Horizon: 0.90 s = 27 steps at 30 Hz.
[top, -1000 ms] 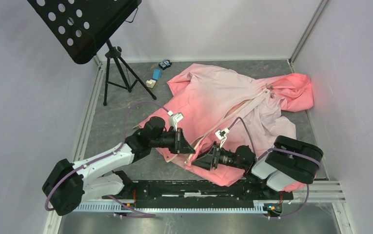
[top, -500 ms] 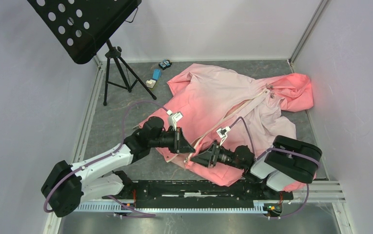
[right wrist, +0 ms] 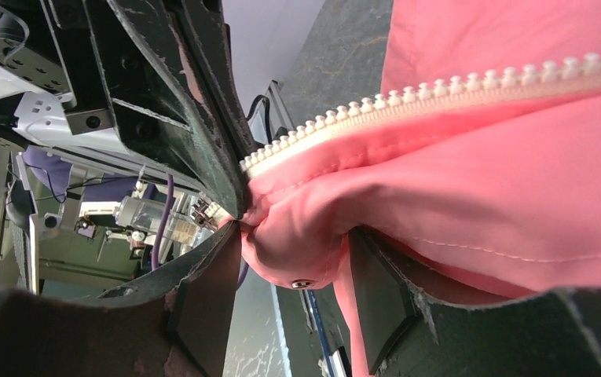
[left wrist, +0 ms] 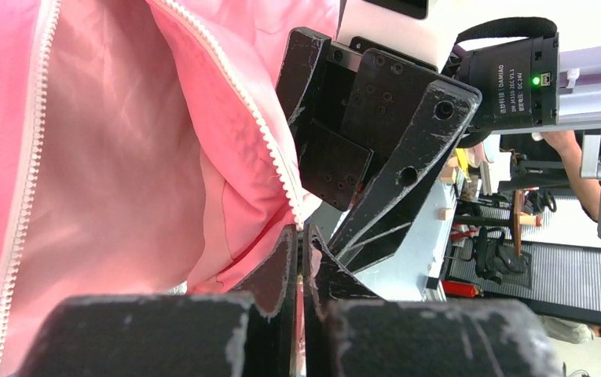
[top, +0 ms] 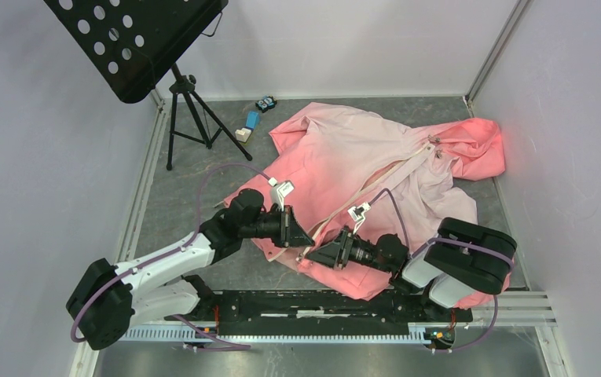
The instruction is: Zip up the jacket
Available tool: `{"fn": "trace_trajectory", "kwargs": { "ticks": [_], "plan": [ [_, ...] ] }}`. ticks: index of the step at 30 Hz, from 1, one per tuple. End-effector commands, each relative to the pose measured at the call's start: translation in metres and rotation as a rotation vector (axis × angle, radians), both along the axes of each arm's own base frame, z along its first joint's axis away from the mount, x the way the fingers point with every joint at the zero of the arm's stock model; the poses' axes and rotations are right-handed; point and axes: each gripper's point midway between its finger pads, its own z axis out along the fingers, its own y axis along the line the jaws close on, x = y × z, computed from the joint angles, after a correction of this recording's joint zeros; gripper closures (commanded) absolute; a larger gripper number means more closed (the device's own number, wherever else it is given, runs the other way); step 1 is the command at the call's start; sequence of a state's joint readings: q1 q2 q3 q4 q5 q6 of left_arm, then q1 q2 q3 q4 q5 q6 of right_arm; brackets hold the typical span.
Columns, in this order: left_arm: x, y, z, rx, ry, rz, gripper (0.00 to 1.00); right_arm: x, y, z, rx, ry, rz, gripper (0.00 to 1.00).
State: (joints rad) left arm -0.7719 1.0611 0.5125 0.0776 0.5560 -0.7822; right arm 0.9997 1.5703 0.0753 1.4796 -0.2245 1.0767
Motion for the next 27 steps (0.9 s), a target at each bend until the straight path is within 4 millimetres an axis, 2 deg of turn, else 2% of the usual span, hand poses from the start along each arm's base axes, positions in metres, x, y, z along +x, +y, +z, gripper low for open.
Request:
{"fn": "trace_trajectory", "kwargs": {
  "ticks": [1, 15, 21, 25, 27],
  "plan": [
    [0.002, -0.006, 0.018, -0.068, -0.043, -0.006, 0.98, -0.007, -0.012, 0.116, 0.403, -0.27, -0.013, 0.41],
    [0.0, -0.005, 0.026, -0.08, -0.078, -0.027, 0.98, -0.011, -0.023, 0.125, 0.442, -0.279, -0.024, 0.39],
    [-0.003, -0.005, 0.023, -0.098, -0.084, -0.036, 0.98, -0.012, -0.023, 0.132, 0.457, -0.288, -0.02, 0.39],
    [-0.003, -0.01, 0.03, -0.148, -0.077, -0.043, 0.98, -0.011, -0.019, 0.132, 0.46, -0.28, -0.016, 0.43],
    [-0.003, -0.011, 0.03, -0.152, -0.073, -0.047, 0.98, -0.01, -0.019, 0.134, 0.468, -0.281, -0.017, 0.49]
  ]
}}
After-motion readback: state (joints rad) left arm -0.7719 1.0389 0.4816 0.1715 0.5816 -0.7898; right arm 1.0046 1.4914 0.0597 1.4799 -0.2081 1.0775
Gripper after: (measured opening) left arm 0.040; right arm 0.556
